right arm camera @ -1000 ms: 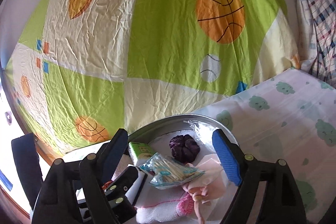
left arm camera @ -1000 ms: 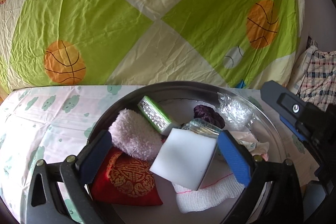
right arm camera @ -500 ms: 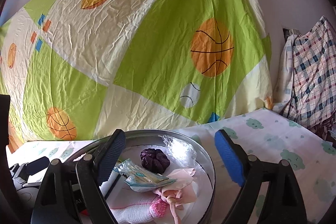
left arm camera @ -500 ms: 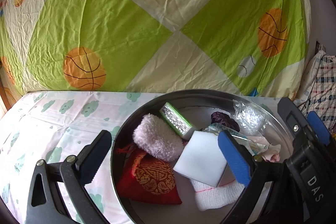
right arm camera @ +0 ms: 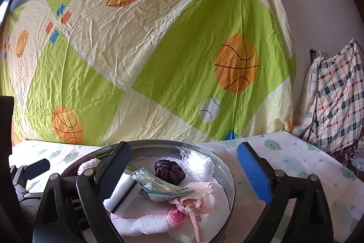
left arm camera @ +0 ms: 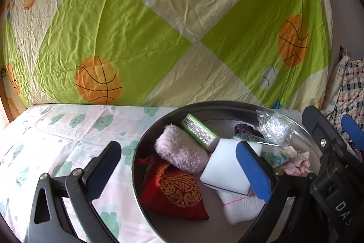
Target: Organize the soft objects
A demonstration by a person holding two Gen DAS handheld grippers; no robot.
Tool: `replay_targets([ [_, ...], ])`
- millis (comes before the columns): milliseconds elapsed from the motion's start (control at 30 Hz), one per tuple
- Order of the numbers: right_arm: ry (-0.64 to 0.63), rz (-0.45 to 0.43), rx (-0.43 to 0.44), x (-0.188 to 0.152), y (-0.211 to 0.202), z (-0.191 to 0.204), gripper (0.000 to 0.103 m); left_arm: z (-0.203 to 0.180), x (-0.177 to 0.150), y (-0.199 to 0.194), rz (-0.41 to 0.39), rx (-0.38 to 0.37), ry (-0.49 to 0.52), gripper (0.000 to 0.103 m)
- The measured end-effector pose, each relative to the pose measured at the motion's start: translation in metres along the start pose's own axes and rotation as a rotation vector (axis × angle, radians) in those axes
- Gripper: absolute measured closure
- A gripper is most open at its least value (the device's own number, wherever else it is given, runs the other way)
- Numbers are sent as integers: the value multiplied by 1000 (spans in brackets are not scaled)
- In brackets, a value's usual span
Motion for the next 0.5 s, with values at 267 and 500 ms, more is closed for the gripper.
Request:
replay_targets([
  [267,55,-43,-1,2,-12,-11,6,1,-1,-9,-44,-8,-12,1],
  [500,90,-85,-17,6,-22,-19,6,-4,0,-17,-76,7,18,1],
])
Point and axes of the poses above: each gripper's, at about its wrist camera, not at the fingertips, and y roughly the way its jaws point, z to its left, x to its top, the point moved 10 cm from there along y, roughly the way its jaws point, and after that the axes turned 8 degrees about z, right-handed, at the moved point
